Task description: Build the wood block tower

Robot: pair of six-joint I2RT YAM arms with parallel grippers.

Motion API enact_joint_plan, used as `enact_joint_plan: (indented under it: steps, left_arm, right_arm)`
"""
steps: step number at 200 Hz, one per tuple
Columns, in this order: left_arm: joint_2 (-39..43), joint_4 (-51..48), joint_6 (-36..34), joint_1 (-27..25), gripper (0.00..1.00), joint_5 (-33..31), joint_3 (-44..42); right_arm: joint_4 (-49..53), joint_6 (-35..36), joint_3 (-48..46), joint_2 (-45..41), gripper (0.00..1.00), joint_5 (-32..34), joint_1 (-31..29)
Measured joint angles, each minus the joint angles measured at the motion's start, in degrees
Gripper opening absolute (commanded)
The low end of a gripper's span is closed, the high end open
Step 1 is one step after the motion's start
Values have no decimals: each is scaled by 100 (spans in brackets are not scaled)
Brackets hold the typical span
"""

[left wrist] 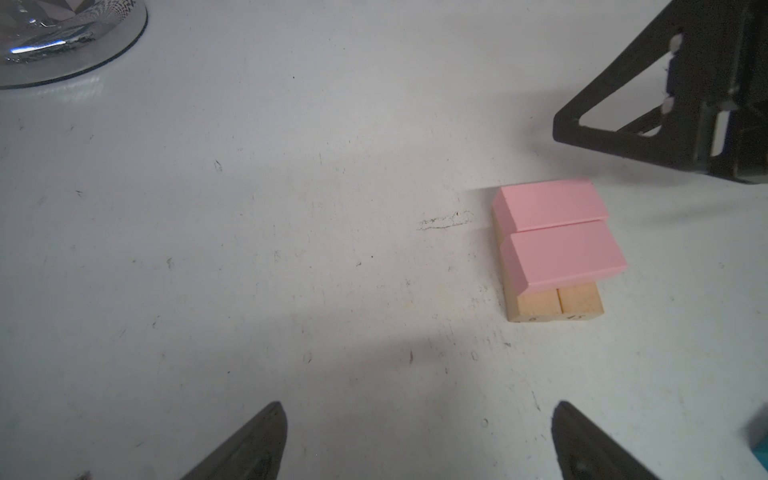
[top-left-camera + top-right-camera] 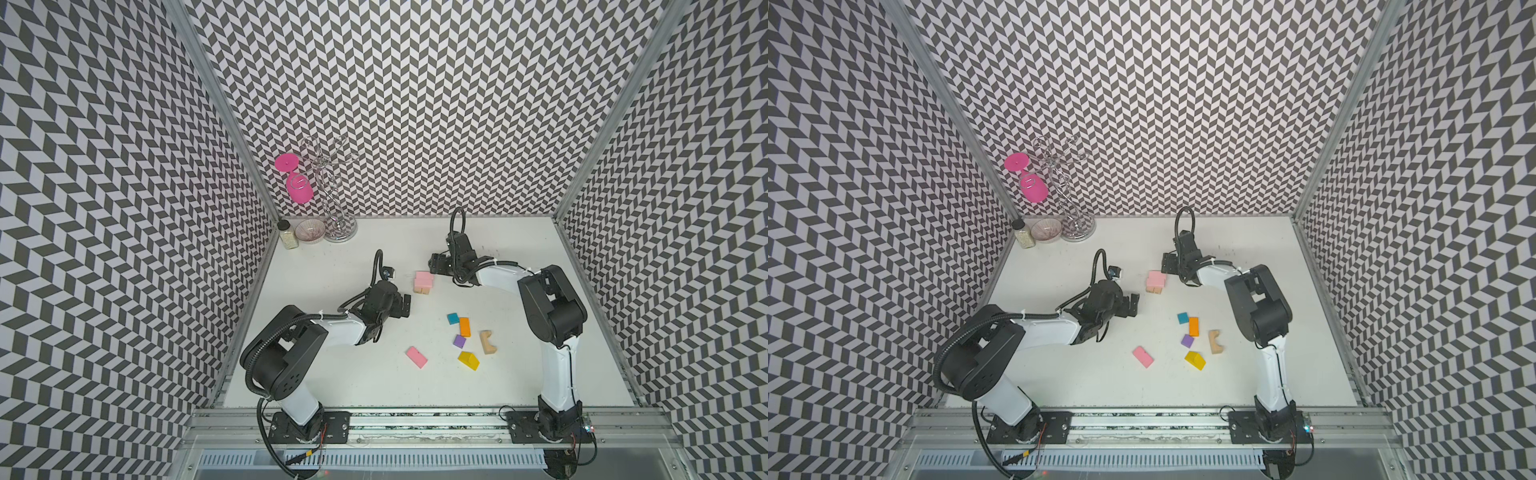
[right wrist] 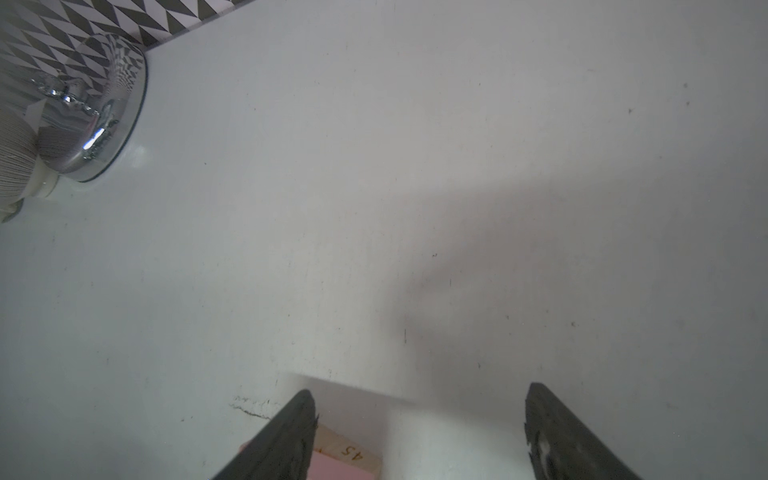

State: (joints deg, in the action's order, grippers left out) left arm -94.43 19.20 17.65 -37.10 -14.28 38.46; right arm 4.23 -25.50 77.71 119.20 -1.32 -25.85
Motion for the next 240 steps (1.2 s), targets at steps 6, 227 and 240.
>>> enact_joint_plan:
  steps: [6, 227, 240]
  left_arm:
    - [0, 2, 2, 0, 100, 2, 0]
    - [-527, 85, 111, 0, 100, 317, 304]
    - [-540, 81, 129, 0, 100, 315, 304]
  right_arm:
    - [4, 0, -22, 0, 77, 0, -11]
    - [2, -44, -240, -74, 76, 138, -125]
    - [11, -46, -245, -90, 76, 175, -136]
